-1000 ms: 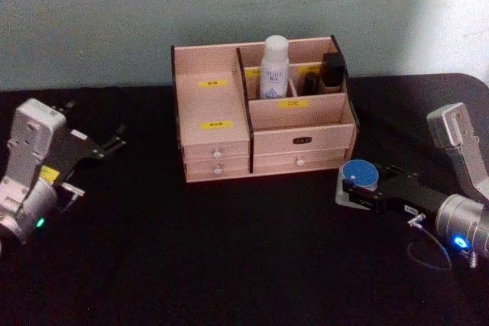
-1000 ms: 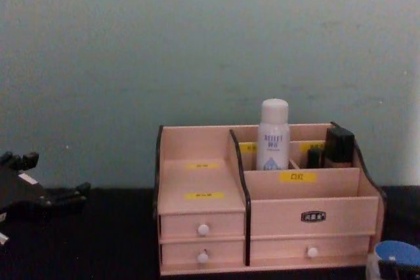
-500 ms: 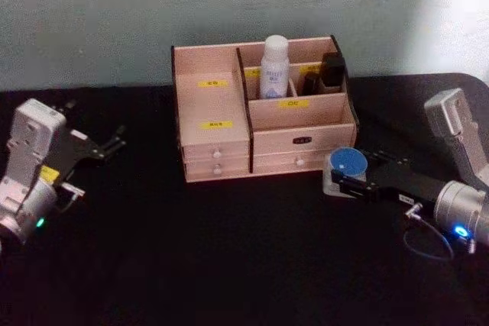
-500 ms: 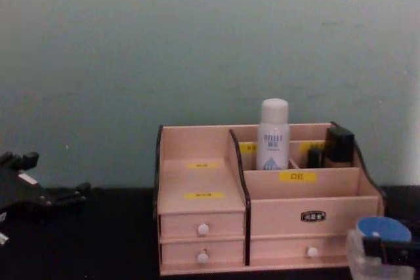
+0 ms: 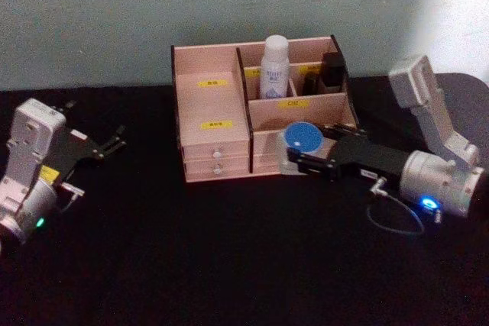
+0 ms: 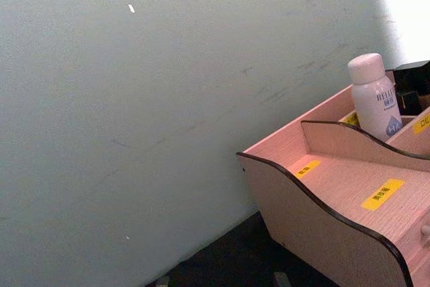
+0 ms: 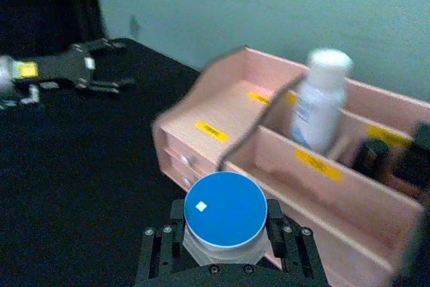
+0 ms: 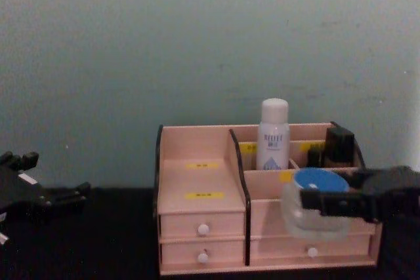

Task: Pick up the facial cleanser and watermelon frost from the table and place them into the tiered storage box.

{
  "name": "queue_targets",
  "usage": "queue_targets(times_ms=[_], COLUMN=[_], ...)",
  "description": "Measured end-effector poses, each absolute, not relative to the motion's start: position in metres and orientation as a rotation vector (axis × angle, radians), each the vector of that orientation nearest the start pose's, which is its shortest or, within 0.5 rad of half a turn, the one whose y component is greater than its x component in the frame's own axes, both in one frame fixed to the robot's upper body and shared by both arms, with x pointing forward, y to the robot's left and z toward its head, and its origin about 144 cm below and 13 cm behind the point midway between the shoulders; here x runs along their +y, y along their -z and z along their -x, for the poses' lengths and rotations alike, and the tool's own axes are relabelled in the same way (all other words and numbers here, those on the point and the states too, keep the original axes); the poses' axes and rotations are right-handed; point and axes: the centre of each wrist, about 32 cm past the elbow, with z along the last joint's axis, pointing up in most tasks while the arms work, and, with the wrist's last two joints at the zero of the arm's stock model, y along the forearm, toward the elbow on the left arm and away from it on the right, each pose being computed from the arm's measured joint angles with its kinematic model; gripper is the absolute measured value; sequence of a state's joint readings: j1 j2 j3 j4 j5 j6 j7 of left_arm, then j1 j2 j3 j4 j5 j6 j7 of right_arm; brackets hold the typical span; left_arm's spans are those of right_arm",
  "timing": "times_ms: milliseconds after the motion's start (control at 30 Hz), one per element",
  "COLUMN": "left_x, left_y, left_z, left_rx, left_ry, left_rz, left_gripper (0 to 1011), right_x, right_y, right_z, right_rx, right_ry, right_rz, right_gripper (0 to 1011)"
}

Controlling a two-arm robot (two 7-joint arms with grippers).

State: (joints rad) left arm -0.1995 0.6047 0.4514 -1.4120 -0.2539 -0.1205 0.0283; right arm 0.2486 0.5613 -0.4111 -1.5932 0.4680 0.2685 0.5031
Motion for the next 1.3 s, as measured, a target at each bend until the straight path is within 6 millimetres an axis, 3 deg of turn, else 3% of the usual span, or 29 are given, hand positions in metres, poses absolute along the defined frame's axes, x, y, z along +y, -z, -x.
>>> queue_targets(times_ms=[433,1300], left_x=[0.31,0.31], left_y=[-1.14,-1.14], left_z=[-0.489,-0.489], left_rx=[-0.285,-0.285], left_ry=[-1.248,-1.248], left_rz=[-0.304,-0.304], left_gripper=[1001,1001], right_x=[-0.241,-0.202], right_y=[-1.222,-1.229], right_z=[-0.528,-0.569], right_rx=[0.042,0.076], right_ry=[0.647,0.613], right_rz=[0.233,0.216], right_gripper=[728,728])
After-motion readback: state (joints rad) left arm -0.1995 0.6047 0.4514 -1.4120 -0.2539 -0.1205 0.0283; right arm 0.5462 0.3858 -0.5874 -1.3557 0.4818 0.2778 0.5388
